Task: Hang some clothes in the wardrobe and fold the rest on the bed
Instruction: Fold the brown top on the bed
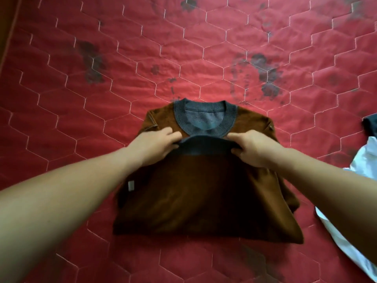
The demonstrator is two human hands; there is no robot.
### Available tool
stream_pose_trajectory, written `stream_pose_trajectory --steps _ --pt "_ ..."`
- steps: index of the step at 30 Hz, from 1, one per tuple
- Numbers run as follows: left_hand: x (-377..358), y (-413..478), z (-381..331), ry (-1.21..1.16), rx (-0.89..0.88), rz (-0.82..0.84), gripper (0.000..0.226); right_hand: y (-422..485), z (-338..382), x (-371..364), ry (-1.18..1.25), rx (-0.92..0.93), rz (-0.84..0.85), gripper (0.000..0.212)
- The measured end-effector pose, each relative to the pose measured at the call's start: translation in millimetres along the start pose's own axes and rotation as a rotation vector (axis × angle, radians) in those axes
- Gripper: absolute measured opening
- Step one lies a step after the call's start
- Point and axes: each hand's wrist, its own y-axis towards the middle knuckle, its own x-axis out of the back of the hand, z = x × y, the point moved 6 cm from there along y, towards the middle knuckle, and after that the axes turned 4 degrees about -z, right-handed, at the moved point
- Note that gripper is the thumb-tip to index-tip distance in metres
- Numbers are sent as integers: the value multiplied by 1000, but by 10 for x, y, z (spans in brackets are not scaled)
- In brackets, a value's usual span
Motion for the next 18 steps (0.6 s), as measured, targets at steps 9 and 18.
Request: stream_pose_trajectory --steps 9,18 --pt "398 691 562 306 410 -53 77 603 -368 479 -460 -249 -194 74" --pt "-1012 -342 31 224 282 150 80 -481 -70 -1108 -250 -240 141 84"
